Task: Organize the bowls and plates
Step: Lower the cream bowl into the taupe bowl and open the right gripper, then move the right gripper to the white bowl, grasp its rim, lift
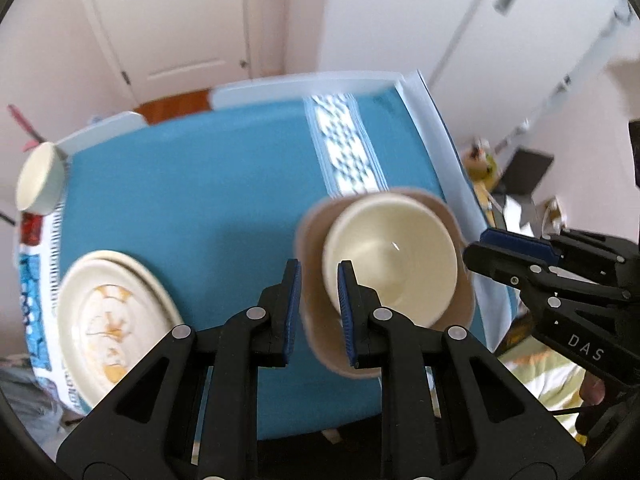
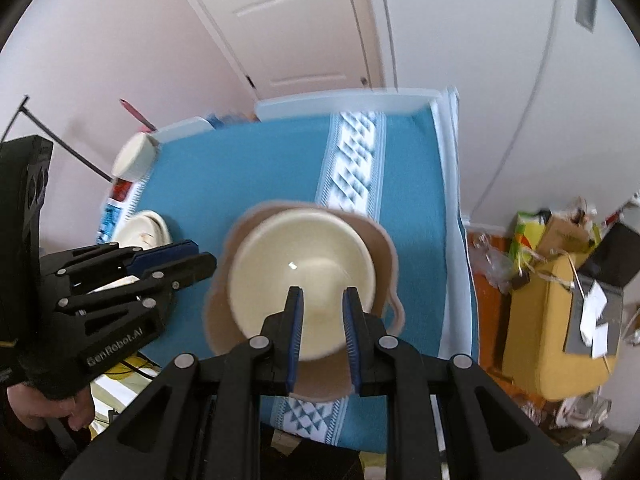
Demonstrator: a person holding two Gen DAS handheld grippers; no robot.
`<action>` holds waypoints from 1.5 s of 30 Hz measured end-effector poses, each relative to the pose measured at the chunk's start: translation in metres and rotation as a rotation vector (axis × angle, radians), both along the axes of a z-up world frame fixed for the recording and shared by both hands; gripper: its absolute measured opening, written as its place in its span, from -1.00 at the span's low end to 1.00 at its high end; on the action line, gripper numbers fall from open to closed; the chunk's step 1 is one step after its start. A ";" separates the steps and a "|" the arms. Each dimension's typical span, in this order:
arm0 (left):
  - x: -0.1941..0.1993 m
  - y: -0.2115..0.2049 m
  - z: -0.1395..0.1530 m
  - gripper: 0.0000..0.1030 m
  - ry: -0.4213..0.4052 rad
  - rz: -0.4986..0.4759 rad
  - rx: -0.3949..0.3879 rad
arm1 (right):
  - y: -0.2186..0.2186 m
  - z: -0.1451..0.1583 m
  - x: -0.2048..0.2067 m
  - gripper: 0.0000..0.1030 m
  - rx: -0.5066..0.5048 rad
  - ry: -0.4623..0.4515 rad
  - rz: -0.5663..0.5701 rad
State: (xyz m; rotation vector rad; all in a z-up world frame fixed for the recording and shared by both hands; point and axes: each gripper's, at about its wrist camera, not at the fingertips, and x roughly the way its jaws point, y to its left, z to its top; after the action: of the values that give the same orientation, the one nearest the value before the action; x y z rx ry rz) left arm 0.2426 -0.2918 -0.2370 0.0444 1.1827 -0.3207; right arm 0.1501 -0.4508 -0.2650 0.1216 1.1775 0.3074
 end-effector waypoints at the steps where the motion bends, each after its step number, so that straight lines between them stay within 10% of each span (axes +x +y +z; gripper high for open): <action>1: 0.001 0.008 0.008 -0.66 -0.016 0.025 -0.016 | 0.003 0.006 0.003 -0.64 0.007 -0.014 0.014; 3: 0.000 0.027 0.022 -0.42 -0.053 0.075 -0.051 | 0.011 0.016 0.010 -0.64 0.021 -0.037 0.040; 5: -0.002 0.046 0.034 0.76 -0.093 0.137 -0.032 | 0.021 0.027 0.020 -0.64 0.044 -0.064 0.077; 7: -0.005 0.068 0.048 0.99 -0.165 0.214 0.000 | 0.034 0.036 0.029 -0.34 0.058 -0.091 0.115; 10: -0.004 0.102 0.060 0.99 -0.181 0.303 0.006 | 0.055 0.047 0.045 0.81 0.084 -0.144 0.168; 11: -0.004 0.113 0.062 0.99 -0.182 0.336 0.004 | 0.065 0.051 0.052 0.88 0.093 -0.160 0.192; 27: 0.049 0.328 0.038 0.99 -0.099 0.801 -0.117 | 0.273 0.047 0.171 0.91 0.084 -0.132 0.574; 34: 0.093 0.391 -0.013 0.99 -0.057 0.865 -0.164 | 0.365 -0.007 0.228 0.91 0.024 -0.024 0.645; 39: 0.122 0.411 -0.058 0.54 -0.005 0.859 -0.170 | 0.395 -0.048 0.255 0.90 0.079 0.064 0.626; 45: 0.146 0.420 -0.088 0.13 0.026 0.859 -0.185 | 0.428 -0.087 0.270 0.23 0.110 0.170 0.645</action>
State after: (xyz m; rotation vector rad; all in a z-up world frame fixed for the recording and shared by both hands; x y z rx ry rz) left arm 0.3885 0.1286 -0.3249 -0.6158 1.0899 0.3301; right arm 0.4200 -0.0224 -0.3523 -0.1456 1.3482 0.9441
